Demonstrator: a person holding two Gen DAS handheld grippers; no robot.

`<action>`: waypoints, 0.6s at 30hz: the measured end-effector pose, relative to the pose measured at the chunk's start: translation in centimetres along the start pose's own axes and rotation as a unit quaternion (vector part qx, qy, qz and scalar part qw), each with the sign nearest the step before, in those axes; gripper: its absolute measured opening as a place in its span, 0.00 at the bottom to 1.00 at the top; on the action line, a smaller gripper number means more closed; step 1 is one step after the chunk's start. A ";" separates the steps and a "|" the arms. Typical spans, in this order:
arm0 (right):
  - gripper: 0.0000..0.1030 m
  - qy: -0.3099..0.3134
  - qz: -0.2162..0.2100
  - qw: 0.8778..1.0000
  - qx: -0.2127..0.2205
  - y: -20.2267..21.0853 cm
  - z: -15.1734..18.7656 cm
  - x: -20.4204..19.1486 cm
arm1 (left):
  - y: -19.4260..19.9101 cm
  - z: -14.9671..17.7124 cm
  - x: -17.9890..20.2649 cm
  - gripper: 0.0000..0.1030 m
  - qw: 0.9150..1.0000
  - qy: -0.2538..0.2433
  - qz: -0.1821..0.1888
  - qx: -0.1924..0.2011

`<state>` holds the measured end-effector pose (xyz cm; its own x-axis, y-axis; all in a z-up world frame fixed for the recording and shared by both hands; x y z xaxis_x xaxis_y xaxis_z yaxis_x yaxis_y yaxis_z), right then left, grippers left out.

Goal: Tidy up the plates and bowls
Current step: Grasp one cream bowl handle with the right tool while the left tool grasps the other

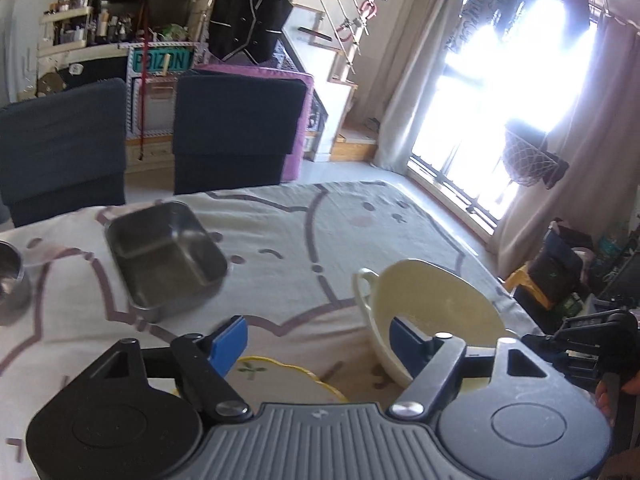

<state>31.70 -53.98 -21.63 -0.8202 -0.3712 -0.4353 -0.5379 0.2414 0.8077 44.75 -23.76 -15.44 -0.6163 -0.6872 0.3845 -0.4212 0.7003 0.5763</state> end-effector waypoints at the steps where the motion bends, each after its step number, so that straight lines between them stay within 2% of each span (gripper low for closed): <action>1: 0.09 -0.007 0.003 1.000 0.004 0.2 -0.5 0.8 | -0.3 0.1 0.3 0.71 1.000 0.003 0.007 -0.004; 4: 0.09 -0.031 0.015 0.999 0.020 0.7 -2.2 3.2 | -1.8 0.3 1.2 0.61 0.999 0.016 0.040 -0.018; 8: 0.11 0.024 0.017 0.999 0.012 0.7 -2.4 2.9 | -4.6 0.6 2.3 0.55 0.995 0.040 0.076 -0.042; 9: 0.14 0.039 0.017 0.999 0.012 0.9 -2.4 2.8 | -5.3 0.4 2.6 0.55 0.995 0.043 0.081 -0.046; 13: 0.33 0.095 0.014 0.995 0.021 1.1 -2.3 1.5 | -8.0 -0.6 2.9 0.53 0.993 0.053 0.089 -0.051; 18: 0.36 0.110 0.010 0.994 0.018 1.0 -2.3 0.8 | -10.5 -1.8 2.2 0.49 0.994 0.074 0.068 -0.043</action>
<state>30.95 -56.05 -20.23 -0.7706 -0.5522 -0.3182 -0.5318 0.2820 0.7985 49.00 -32.99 -19.35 -0.5566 -0.6124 0.5615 -0.2779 0.7741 0.5688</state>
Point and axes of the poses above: each gripper's, at about its wrist camera, not at the fingertips, and y roughly against the way its jaws point, x to its right, z to its underside, the point moved 6 cm from there along -y, roughly the way its jaws point, and after that the axes turned 11 degrees about z, right-handed, at the moved point
